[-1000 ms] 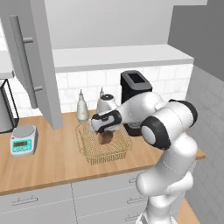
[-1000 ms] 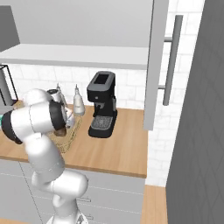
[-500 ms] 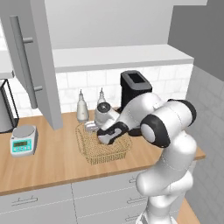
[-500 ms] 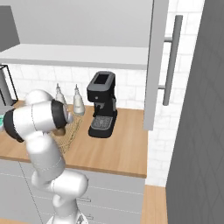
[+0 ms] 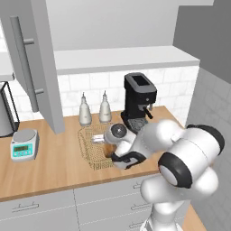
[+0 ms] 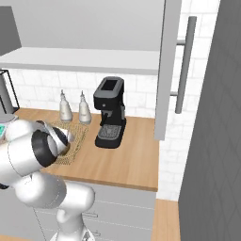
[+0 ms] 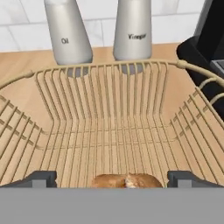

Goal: Open the cabinet, pick up the bread from the cabinet and place it in the basket. Then move the basket to the dining counter.

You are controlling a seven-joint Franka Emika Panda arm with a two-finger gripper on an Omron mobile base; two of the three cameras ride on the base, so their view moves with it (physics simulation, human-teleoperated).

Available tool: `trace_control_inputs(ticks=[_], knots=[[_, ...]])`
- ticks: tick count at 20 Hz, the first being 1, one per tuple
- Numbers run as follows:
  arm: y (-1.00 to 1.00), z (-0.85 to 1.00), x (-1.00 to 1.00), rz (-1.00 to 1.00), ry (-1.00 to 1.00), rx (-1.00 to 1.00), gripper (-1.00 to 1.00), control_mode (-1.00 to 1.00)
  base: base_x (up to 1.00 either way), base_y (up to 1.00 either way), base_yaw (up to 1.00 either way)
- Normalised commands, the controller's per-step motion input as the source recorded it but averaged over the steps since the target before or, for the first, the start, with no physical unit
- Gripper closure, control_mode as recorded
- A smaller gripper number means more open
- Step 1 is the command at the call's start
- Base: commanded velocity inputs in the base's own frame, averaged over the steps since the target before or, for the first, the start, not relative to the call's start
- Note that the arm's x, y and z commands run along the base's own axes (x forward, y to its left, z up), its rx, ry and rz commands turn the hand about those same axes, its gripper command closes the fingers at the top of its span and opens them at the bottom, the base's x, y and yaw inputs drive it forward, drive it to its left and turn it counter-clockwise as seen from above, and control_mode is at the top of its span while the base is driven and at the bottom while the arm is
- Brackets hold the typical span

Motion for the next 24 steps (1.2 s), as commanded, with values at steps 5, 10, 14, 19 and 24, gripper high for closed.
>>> trace_control_inputs(ticks=[5,10,14,19,24], knots=[[0.0,0.98,-0.07,0.0,0.02,0.0,-1.0,-1.0,0.0,0.0,0.0],[0.0,1.0,-0.02,0.0,0.07,0.0,-1.0,-1.0,0.0,0.0,0.0],[-0.1,0.66,-0.25,0.0,0.15,0.0,-1.0,-1.0,0.0,0.0,0.0],[-0.15,0.14,-0.71,-0.01,0.0,0.07,-1.0,-1.0,0.0,0.0,0.0],[-0.66,0.0,-0.28,0.0,0.03,0.08,-1.0,-1.0,0.0,0.0,0.0]])
